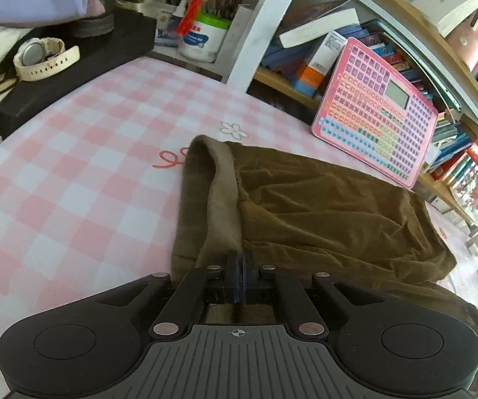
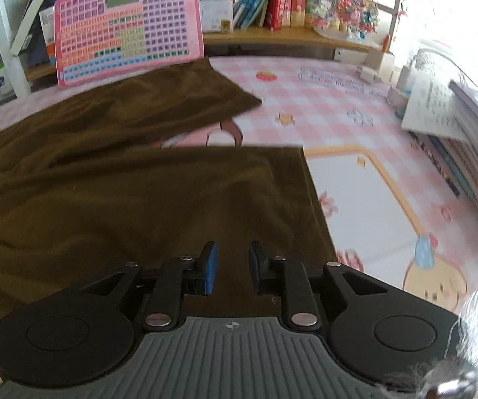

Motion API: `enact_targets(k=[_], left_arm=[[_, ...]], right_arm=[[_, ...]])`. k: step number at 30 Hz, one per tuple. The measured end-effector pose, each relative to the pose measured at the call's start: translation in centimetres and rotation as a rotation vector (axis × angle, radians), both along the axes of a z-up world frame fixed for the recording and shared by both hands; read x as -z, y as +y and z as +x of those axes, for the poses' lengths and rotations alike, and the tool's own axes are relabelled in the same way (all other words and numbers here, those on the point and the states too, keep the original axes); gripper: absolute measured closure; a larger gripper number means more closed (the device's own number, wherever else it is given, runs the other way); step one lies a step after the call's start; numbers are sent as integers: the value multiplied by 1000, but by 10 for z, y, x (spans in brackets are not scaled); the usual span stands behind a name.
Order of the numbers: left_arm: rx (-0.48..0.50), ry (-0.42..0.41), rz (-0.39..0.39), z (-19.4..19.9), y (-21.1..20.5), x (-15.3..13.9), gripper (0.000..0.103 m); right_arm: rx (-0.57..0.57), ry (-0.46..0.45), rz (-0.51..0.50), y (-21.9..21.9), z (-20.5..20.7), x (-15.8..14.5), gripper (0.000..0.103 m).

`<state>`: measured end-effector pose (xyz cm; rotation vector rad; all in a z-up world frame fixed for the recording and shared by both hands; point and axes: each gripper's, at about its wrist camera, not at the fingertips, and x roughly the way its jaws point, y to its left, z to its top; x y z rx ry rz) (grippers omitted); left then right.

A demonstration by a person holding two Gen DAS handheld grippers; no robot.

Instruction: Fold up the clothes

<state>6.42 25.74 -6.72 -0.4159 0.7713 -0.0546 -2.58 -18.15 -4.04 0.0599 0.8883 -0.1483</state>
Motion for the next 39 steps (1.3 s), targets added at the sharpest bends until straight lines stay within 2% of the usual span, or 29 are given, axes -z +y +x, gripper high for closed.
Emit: enact_targets(k=[9, 14, 20, 26, 35, 36, 38, 39], left_arm=[[-15, -14, 14, -15, 2, -15, 98], [-15, -57, -11, -44, -6, -32, 98], [-26, -59, -8, -75, -37, -45, 98], [13, -48, 32, -105, -77, -53, 98], [42, -10, 99, -151, -122, -53, 97], [47, -5, 107, -156, -125, -52, 96], [59, 4, 126, -166, -134, -52, 85], [65, 6, 138, -171, -138, -52, 76]], right_arm=[[55, 2, 17, -15, -19, 2, 83], [9, -24, 31, -17, -20, -4, 81], [-66, -32, 56, -22, -31, -5, 79], [-129, -38, 85, -28, -55, -6, 76], [-173, -42, 112, -47, -104, -6, 64], [-169, -38, 117, -50, -110, -5, 61], [-163, -33, 125, -55, -120, -2, 60], [-162, -30, 127, -56, -125, -1, 60]])
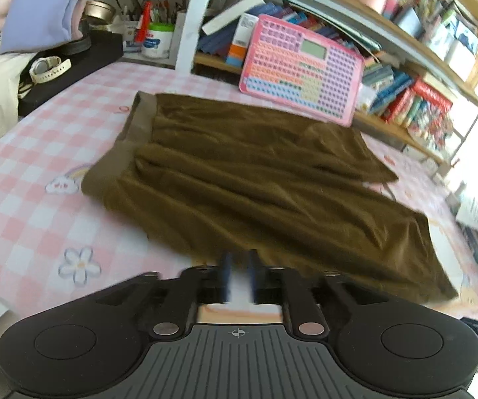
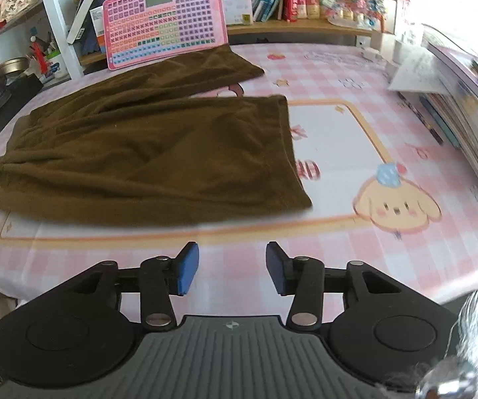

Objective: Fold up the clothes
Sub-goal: 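Open both grippers and release the trousers flat on the mat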

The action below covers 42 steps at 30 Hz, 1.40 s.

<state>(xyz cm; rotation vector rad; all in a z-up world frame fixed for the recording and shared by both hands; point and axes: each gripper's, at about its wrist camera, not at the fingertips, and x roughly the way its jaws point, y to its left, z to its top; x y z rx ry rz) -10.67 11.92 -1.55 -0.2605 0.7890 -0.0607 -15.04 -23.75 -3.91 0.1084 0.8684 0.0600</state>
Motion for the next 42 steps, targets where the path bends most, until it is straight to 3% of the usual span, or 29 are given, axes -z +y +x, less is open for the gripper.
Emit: enact_targets(k=[5, 10, 15, 24, 34, 42], left_arm=[[41, -3, 44, -18, -16, -1, 65], [58, -10, 103, -20, -21, -5, 31], [109, -21, 157, -15, -12, -9, 18], [177, 5, 149, 2, 25, -4, 16], [254, 22, 116, 19, 66, 1, 16], [233, -8, 83, 35, 93, -8, 16]], right_arm=[[-6, 12, -5, 1, -14, 2, 52], [12, -4, -19, 10, -18, -2, 34], [59, -7, -29, 29, -9, -3, 21], [76, -15, -79, 91, 2, -6, 15], [108, -4, -127, 146, 7, -6, 14], [146, -17, -124, 150, 15, -19, 14]])
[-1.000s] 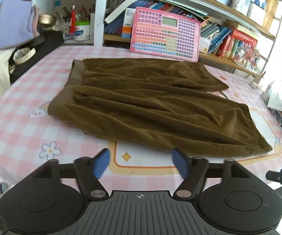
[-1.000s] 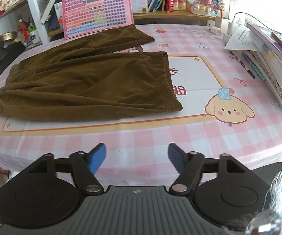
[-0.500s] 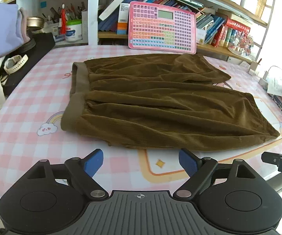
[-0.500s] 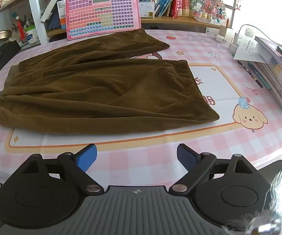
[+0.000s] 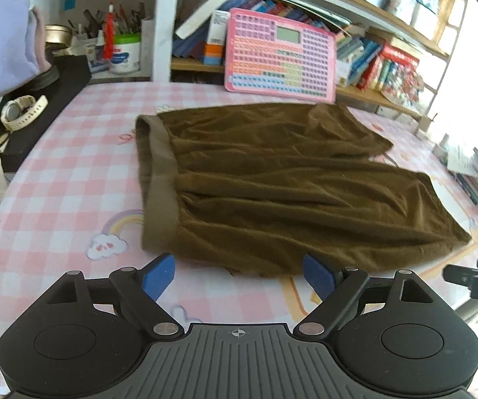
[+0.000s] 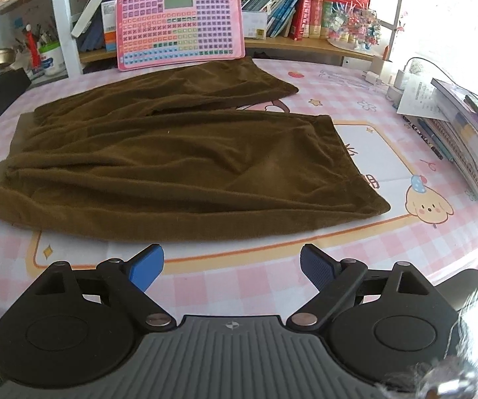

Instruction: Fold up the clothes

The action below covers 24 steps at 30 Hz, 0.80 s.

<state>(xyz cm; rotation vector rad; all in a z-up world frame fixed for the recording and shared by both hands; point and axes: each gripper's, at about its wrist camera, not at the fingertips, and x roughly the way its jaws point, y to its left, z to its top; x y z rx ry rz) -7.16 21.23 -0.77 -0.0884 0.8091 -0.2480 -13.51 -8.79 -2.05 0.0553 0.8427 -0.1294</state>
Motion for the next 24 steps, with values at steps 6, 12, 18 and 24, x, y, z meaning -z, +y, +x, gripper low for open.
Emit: enact_targets(k=[6, 12, 18, 24], left_arm=[[-32, 13, -35, 18, 15, -2, 16], [-73, 4, -37, 50, 11, -8, 16], [-146, -3, -2, 93, -11, -16, 16], [-157, -17, 101, 144, -34, -22, 16]], right_arm=[[-50, -37, 2, -19, 27, -16, 14], [-173, -96, -3, -51, 80, -33, 14], [-278, -136, 0, -92, 156, -41, 14], [-424, -130, -35, -135, 241, -28, 14]])
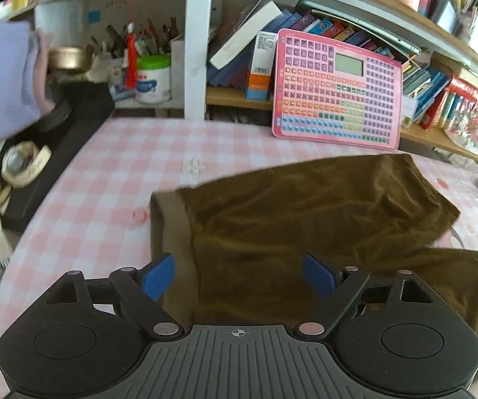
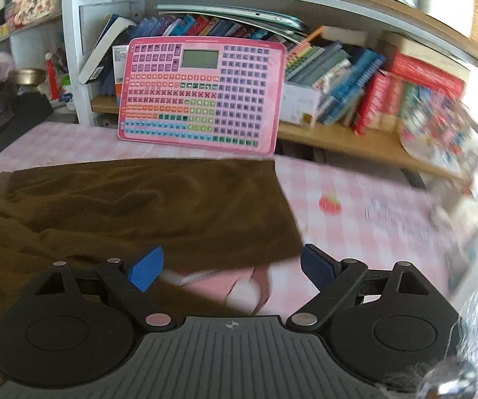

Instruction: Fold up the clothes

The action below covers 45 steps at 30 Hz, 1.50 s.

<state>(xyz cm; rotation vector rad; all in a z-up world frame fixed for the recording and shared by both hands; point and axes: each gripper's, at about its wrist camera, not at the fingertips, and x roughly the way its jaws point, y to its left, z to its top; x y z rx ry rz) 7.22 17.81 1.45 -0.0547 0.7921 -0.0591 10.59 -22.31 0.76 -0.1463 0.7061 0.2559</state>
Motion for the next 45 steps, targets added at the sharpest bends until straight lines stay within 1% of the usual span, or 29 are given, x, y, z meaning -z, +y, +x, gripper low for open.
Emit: enact_targets(k=[6, 9, 11, 14, 16, 18, 21, 24, 29, 31, 35, 38, 40, 41, 43, 44, 45], left_arm=[[36, -3, 118, 51, -5, 4, 16], [52, 4, 164, 70, -4, 9, 16], [50, 21, 177, 82, -4, 14, 16], [46, 50, 174, 95, -5, 22, 16], [40, 64, 181, 101, -5, 27, 16], [33, 69, 185, 107, -4, 31, 17], [11, 61, 179, 114, 2, 34, 18], [5, 65, 175, 121, 9, 37, 27], [5, 115, 182, 133, 18, 50, 34], [23, 134, 191, 138, 18, 56, 36], [70, 163, 213, 146, 17, 66, 36], [112, 166, 215, 151, 17, 70, 36], [139, 165, 216, 154, 17, 70, 35], [151, 166, 224, 154, 17, 71, 35], [177, 168, 246, 155, 13, 71, 35], [187, 168, 250, 155, 13, 71, 35], [195, 169, 241, 155, 14, 71, 38]], right_arm=[[-123, -9, -38, -36, 92, 18, 14], [-157, 11, -51, -49, 134, 25, 15], [-174, 26, -63, -54, 158, 32, 16], [-220, 45, -83, -56, 183, 45, 17], [-257, 58, -91, -52, 195, 54, 20], [-288, 67, -88, -44, 204, 63, 33], [-293, 66, -82, -34, 217, 73, 42], [-272, 63, -91, -27, 230, 83, 48], [-262, 91, -85, -25, 246, 100, 49], [-260, 92, -62, -25, 249, 101, 49], [-268, 103, -38, -25, 253, 103, 49], [-266, 132, -8, -26, 258, 103, 49], [-264, 156, 17, -29, 260, 103, 52], [-266, 161, 23, -29, 261, 103, 55], [-276, 169, 31, -29, 261, 101, 62], [-284, 172, 34, -28, 260, 100, 71], [-288, 180, 37, -27, 260, 99, 81]])
